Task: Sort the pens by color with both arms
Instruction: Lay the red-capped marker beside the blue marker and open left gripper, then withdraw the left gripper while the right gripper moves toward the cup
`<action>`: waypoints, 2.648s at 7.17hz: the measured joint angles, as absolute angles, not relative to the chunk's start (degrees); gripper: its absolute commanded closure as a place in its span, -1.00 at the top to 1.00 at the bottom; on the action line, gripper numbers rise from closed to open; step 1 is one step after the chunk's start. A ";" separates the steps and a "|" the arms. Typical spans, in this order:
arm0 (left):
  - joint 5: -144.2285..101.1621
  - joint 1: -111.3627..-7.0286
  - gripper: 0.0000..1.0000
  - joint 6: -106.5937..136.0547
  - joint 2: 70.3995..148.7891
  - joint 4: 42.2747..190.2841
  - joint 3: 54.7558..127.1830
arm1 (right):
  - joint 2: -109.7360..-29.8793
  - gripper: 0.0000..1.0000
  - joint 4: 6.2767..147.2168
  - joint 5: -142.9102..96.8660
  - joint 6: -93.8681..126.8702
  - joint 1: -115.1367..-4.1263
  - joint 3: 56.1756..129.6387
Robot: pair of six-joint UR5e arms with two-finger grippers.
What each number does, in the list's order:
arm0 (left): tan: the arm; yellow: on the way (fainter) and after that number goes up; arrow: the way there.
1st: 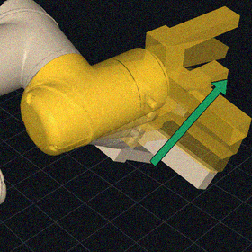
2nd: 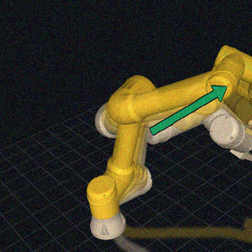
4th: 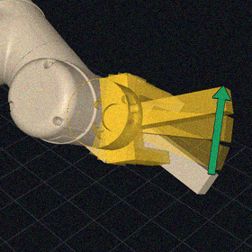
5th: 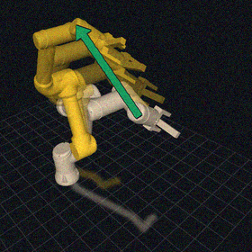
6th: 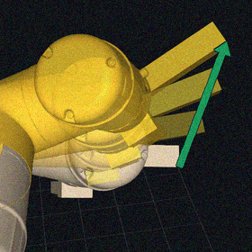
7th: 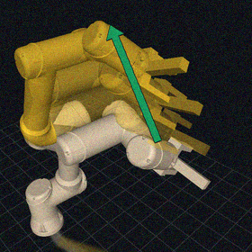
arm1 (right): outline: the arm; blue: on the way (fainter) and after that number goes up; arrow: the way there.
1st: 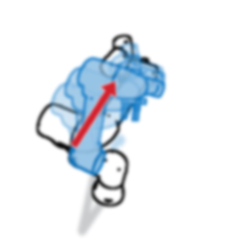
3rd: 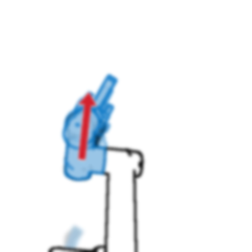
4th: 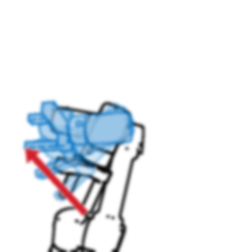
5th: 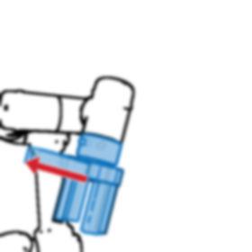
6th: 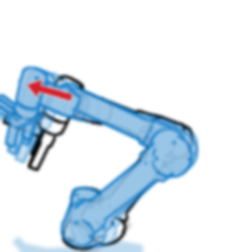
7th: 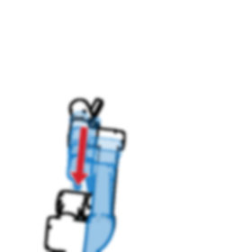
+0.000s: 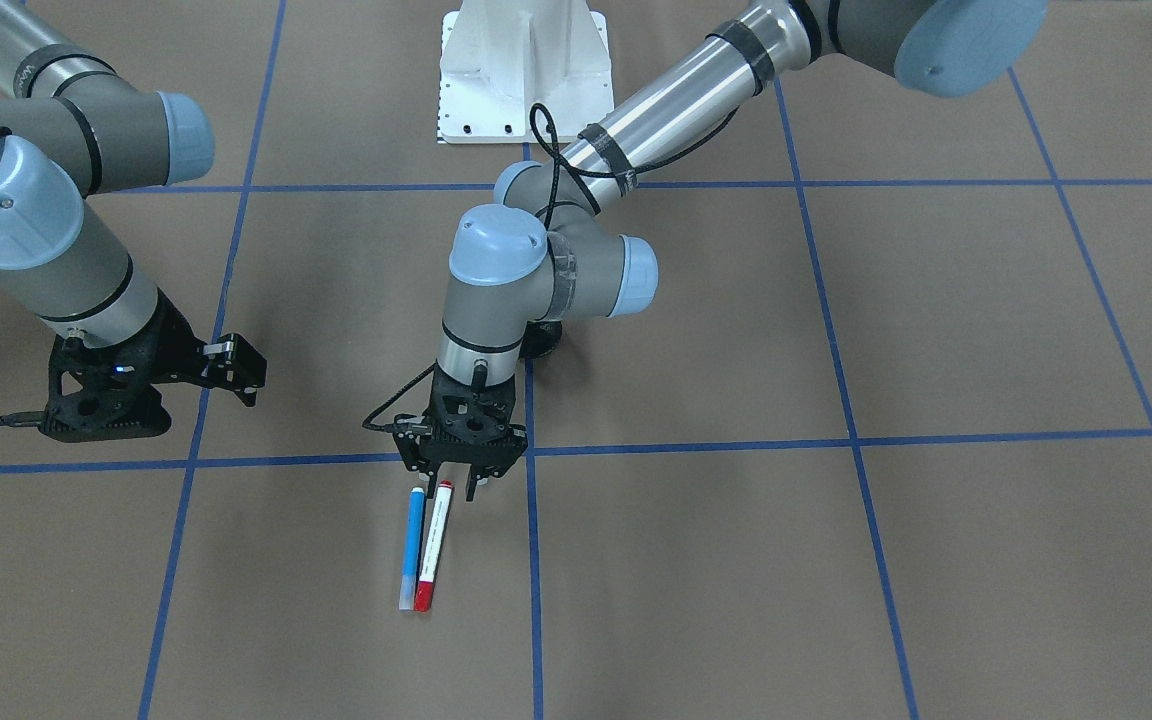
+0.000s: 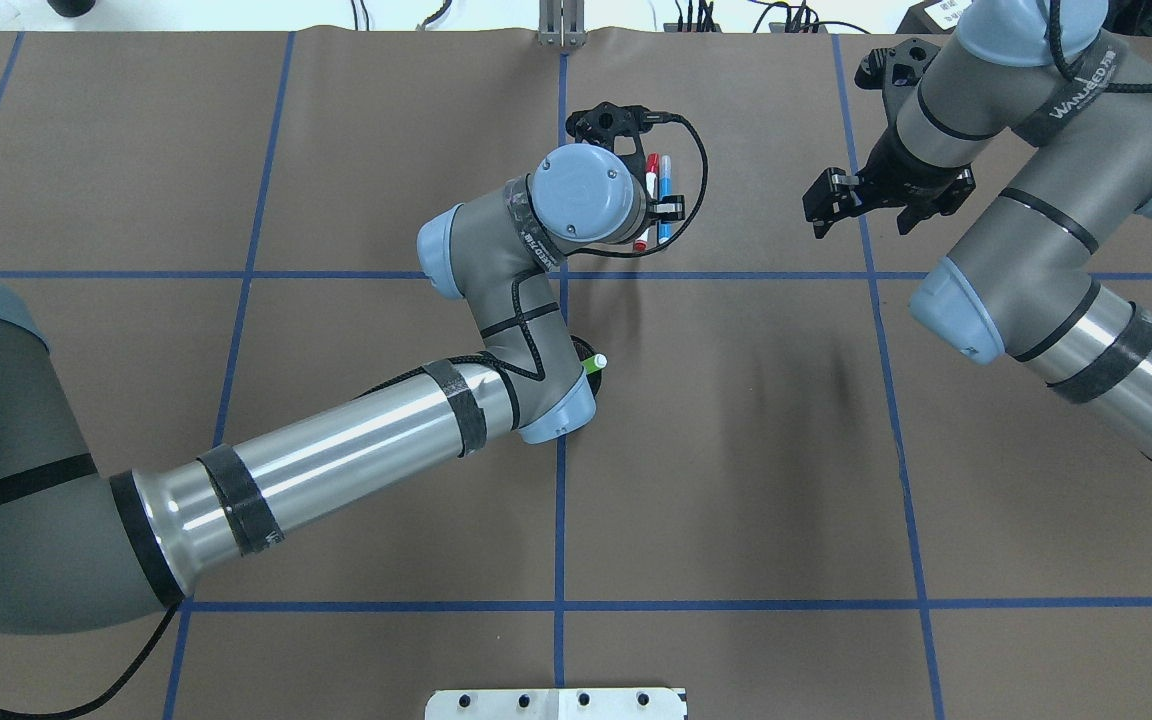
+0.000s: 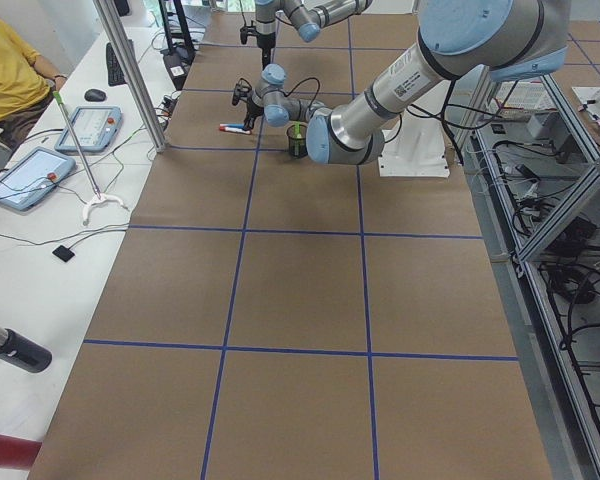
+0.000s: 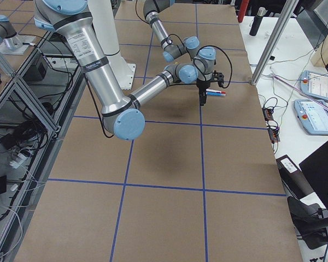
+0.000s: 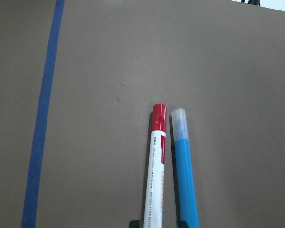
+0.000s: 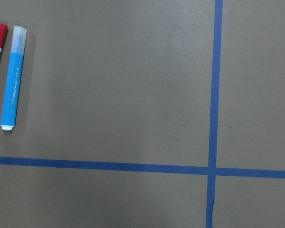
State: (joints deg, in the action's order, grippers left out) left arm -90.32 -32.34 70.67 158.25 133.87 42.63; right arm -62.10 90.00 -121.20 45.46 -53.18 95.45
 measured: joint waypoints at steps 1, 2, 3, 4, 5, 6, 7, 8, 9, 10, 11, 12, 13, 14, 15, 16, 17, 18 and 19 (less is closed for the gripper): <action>-90.25 -32.35 0.78 70.66 158.23 133.84 42.77 | -62.00 0.99 90.00 -121.20 45.50 -53.18 95.45; -90.29 -32.45 0.82 70.40 158.18 133.58 43.48 | -61.87 0.99 90.00 -121.20 45.54 -53.18 95.50; -90.44 -32.62 0.84 69.87 157.84 131.77 45.72 | -61.68 0.99 90.00 -121.20 45.64 -53.17 95.73; -90.93 -32.95 0.84 69.52 156.81 127.56 49.85 | -61.51 0.99 90.00 -121.22 45.78 -53.17 96.08; -92.75 -33.54 0.84 69.36 155.21 122.21 55.08 | -61.41 0.99 90.00 -121.28 45.86 -53.17 96.56; -96.29 -34.65 0.84 68.79 152.94 116.25 61.36 | -61.38 1.00 90.00 -121.36 45.92 -53.17 97.28; -99.31 -35.85 0.84 66.99 150.30 110.03 68.13 | -61.33 1.00 90.00 -121.44 46.35 -53.17 98.12; -101.69 -37.14 0.84 63.89 147.11 103.21 75.87 | -61.24 1.00 90.00 -121.53 47.65 -53.05 99.18; -104.20 -38.61 0.84 60.69 143.62 97.53 83.15 | -61.10 1.00 89.98 -121.59 49.72 -52.61 100.43; -107.13 -40.32 0.84 57.41 139.77 93.50 89.49 | -60.93 1.00 89.70 -121.61 52.72 -51.63 101.82; -109.59 -41.90 0.84 54.42 136.05 91.20 94.49 | -60.86 1.00 87.85 -121.52 56.55 -50.17 102.75; -111.89 -43.43 0.84 51.89 132.50 89.99 98.72 | -60.86 0.99 83.51 -121.35 61.50 -48.14 102.83; -114.45 -45.01 0.84 49.82 129.64 89.54 101.86 | -60.88 0.98 78.82 -121.28 65.81 -46.15 102.33; -117.07 -46.63 0.84 47.54 127.42 89.35 103.98 | -60.86 0.98 75.98 -121.40 68.13 -44.52 101.87; -118.97 -47.82 0.84 45.43 125.69 89.29 105.33 | -60.68 0.98 74.88 -122.49 68.92 -43.35 101.42; -119.79 -48.37 0.84 44.35 124.61 89.28 106.21 | -59.94 0.98 74.57 -125.30 68.96 -42.82 100.31; -120.17 -48.59 0.84 43.90 123.99 89.29 106.76 | -58.11 0.98 74.55 -128.79 68.73 -42.61 98.01; -120.33 -48.65 0.85 43.44 123.40 89.34 107.07 | -55.63 0.98 74.65 -131.84 68.32 -42.51 94.97; -120.49 -48.73 0.85 42.31 122.79 89.37 107.29 | -53.25 0.98 74.76 -134.73 67.10 -42.49 91.96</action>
